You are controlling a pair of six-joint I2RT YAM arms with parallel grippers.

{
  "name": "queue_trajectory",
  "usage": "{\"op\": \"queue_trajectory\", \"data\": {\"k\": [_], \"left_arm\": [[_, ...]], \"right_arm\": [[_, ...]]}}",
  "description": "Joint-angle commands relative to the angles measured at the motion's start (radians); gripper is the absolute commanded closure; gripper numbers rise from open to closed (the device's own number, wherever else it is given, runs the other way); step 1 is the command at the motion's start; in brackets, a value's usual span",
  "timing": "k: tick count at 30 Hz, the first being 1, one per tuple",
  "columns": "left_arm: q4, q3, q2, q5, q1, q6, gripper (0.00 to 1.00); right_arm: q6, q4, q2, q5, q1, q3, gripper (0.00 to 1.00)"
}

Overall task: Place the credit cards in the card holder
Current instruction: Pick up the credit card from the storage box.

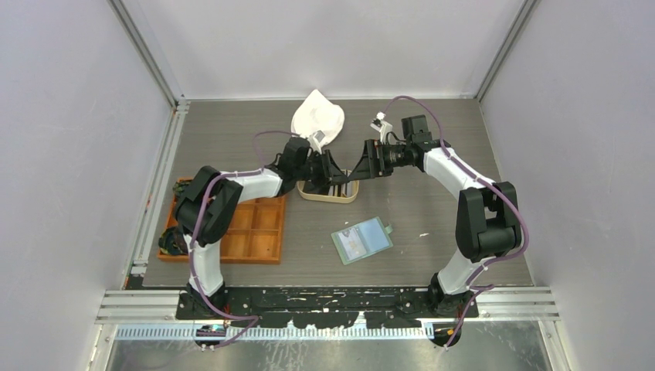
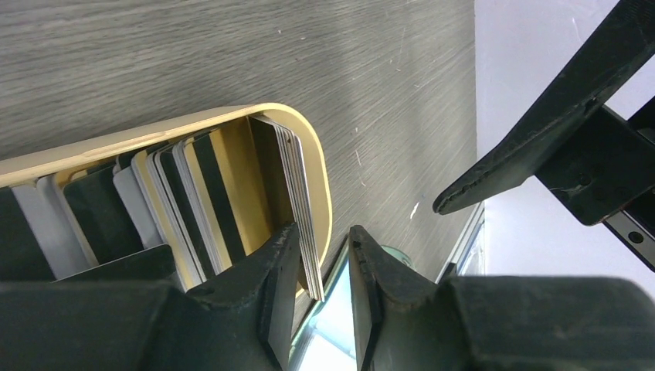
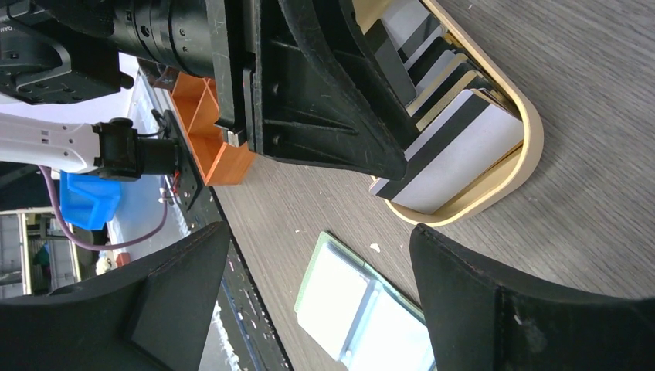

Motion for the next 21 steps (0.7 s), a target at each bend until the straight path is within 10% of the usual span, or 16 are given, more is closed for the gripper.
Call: {"op": "queue_trajectory", "data": {"k": [1,21], "left_arm": [[0.037,0.046,0.014,0.025,-0.006,-0.006,0.68],[-0.197,0.17,0.072,-0.087,-0.041,0.082,0.68]], "right_arm": [[0.008,0.005,0.002,-0.031,-0.004,0.047,0.08],[0.015,0.005,-0.001,-0.038,-0.012,0.049,0.09]]}}
